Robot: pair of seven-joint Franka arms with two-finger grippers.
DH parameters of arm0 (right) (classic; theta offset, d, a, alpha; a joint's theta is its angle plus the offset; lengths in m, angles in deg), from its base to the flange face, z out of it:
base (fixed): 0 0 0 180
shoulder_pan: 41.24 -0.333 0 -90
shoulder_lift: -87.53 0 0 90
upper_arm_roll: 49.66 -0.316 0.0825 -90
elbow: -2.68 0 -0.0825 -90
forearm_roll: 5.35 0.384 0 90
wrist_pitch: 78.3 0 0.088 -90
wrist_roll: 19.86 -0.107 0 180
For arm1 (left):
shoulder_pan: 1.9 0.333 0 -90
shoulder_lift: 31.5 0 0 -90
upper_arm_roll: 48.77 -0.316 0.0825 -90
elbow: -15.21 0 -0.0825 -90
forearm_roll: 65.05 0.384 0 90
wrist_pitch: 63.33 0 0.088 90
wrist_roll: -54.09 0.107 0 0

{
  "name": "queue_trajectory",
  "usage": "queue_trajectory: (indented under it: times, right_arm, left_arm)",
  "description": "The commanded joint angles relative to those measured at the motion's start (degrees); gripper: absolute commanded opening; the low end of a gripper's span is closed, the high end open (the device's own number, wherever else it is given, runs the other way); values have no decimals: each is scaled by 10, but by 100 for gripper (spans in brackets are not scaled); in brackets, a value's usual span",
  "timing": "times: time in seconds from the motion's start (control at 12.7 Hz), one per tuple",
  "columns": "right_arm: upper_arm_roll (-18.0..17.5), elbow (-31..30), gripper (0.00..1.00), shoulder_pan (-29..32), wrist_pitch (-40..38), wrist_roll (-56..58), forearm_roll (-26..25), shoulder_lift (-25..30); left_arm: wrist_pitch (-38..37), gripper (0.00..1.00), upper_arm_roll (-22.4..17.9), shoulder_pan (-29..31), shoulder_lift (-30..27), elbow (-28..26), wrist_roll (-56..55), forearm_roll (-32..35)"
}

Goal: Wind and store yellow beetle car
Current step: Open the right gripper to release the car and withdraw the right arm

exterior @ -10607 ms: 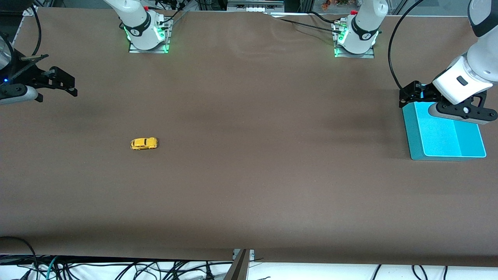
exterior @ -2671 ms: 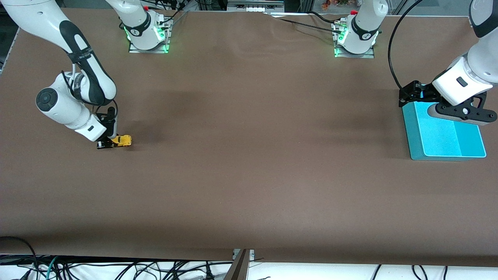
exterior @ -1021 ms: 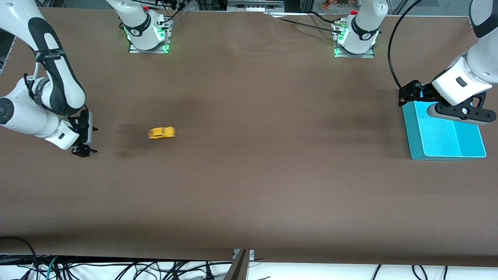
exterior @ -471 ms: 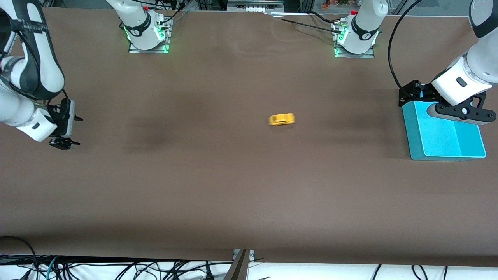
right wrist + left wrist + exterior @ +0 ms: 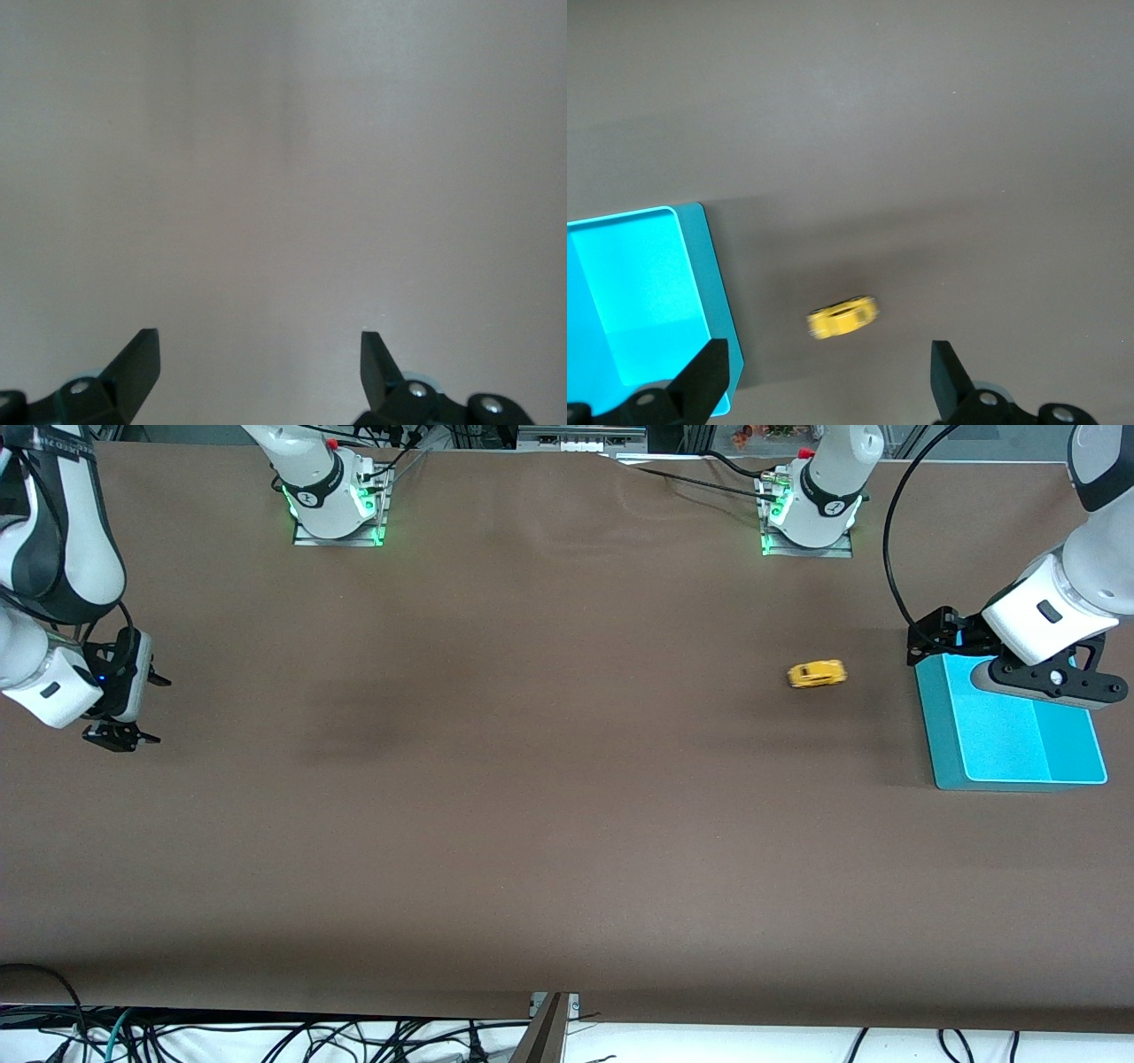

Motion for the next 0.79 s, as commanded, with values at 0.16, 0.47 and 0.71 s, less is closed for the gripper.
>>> queue_trajectory:
  times: [0.16, 0.47, 0.71]
  right_arm:
    - [-8, 14, 100, 9, -43, -23, -1, 26]
    - [-7, 36, 100, 8, -78, -103, -1, 41]
    - [-8, 36, 100, -2, -90, -214, -1, 75]
  left_arm:
    - [-36, 100, 9, -4, 5, 18, -5, 3]
    - [-78, 100, 29, -4, 1, 22, 30, 4]
    - [-91, 100, 28, 1, 6, 11, 230, 5]
